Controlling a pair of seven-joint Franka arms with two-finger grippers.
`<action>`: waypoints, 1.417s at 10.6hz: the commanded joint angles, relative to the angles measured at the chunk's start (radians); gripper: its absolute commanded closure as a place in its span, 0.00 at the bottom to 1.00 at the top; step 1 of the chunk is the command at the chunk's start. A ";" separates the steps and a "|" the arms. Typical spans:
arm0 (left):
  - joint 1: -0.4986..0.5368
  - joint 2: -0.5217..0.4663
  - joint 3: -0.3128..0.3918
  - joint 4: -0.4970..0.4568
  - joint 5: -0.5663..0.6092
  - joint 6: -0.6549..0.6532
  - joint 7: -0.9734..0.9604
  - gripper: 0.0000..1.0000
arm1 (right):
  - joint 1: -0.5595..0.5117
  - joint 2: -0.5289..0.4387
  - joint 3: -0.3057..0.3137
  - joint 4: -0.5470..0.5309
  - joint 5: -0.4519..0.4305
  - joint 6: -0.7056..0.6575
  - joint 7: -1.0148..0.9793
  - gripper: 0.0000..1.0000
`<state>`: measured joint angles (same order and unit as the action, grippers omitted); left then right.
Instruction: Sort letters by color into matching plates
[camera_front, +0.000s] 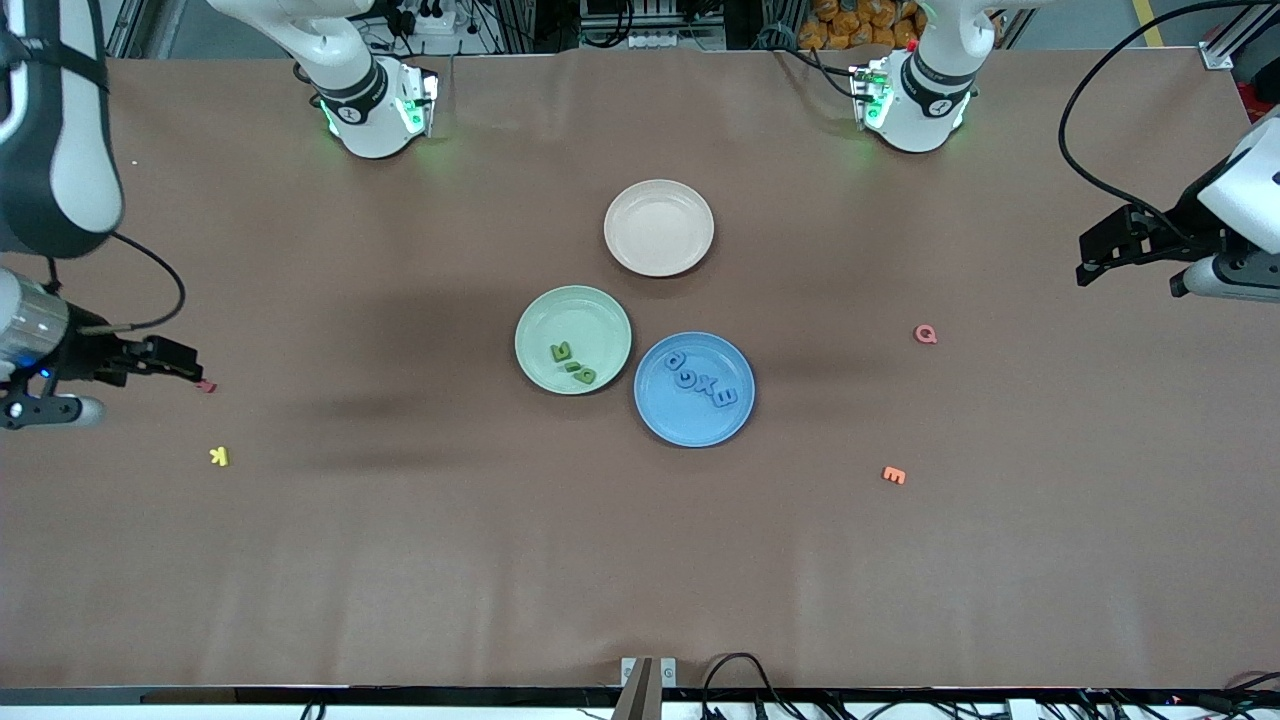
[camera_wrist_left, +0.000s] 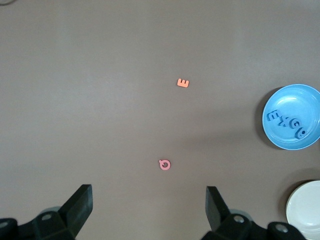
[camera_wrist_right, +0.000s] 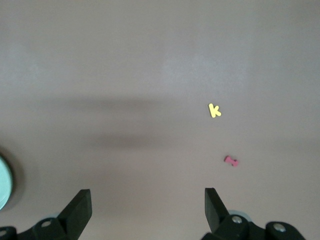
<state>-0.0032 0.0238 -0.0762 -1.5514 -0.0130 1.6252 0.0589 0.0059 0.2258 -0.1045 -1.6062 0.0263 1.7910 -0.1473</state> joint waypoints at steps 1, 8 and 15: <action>-0.001 0.005 0.001 0.017 -0.004 -0.011 0.002 0.00 | 0.014 -0.031 -0.009 0.083 0.000 -0.120 -0.002 0.00; -0.001 0.005 0.001 0.017 -0.004 -0.007 0.002 0.00 | 0.075 -0.109 -0.006 0.197 -0.002 -0.292 0.087 0.00; -0.003 0.005 -0.001 0.017 -0.005 -0.007 0.002 0.00 | 0.089 -0.287 -0.001 0.010 0.001 -0.268 0.087 0.00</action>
<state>-0.0033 0.0255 -0.0766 -1.5489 -0.0131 1.6258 0.0589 0.0860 0.0183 -0.1042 -1.4794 0.0255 1.4721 -0.0761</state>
